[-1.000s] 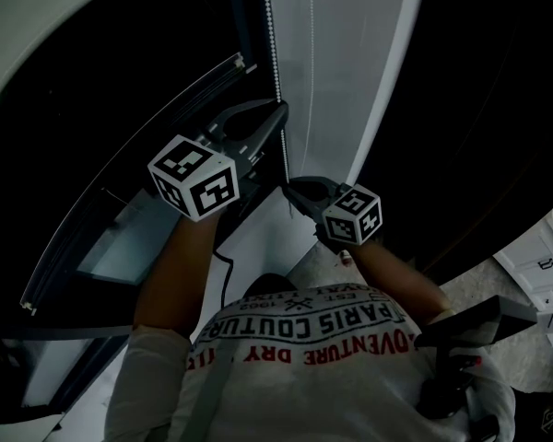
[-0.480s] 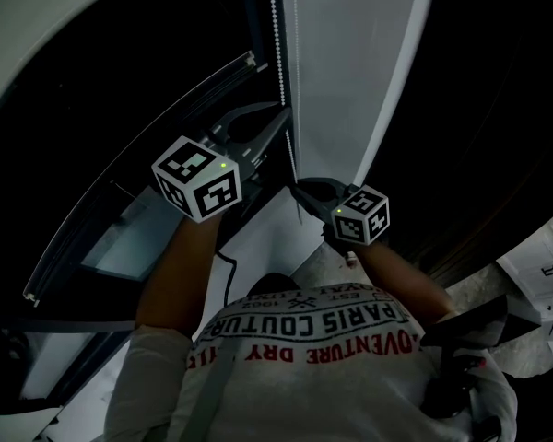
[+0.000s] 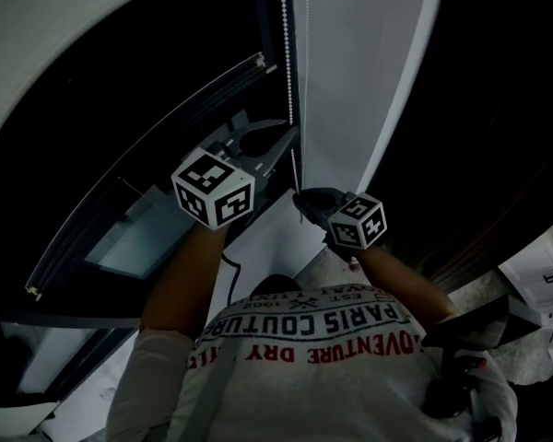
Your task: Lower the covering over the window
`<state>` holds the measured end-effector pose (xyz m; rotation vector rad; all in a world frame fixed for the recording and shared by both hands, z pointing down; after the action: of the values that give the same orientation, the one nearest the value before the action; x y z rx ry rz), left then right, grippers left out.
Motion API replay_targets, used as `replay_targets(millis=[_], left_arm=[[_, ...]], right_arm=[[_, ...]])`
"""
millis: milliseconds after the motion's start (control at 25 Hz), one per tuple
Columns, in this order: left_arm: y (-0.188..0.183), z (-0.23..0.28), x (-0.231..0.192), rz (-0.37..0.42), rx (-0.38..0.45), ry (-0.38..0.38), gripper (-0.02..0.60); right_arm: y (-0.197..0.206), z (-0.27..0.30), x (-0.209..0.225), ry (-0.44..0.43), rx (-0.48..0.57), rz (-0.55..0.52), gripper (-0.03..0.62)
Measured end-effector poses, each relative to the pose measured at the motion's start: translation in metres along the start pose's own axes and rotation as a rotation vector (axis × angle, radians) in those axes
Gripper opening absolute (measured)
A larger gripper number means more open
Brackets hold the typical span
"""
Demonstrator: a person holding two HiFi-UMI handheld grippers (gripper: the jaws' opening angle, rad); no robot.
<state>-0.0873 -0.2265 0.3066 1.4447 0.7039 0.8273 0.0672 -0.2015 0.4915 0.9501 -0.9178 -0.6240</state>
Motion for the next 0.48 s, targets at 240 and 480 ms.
replay_targets(millis=[240,480], left_arm=[[0.04,0.004,0.009,-0.036,-0.067,0.005,0.005],[0.07,0.005,0.014,-0.051,-0.113,0.006,0.005]], right_arm=[[0.037,0.007,0.003,-0.003,-0.09,0.059,0.009],[0.058,0.008,0.008,-0.012,-0.174,0.107,0.011]])
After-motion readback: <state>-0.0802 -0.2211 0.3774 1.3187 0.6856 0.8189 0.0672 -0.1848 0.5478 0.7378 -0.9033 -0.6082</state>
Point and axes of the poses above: the fingertips, and each gripper's own axes: z forward along the fingers, x to its right, y out of its underside, the point moved 10 cm from there along -z, backward along the fingers, and after that the axes turned 5 degrees about z, right-handed, at the moved point
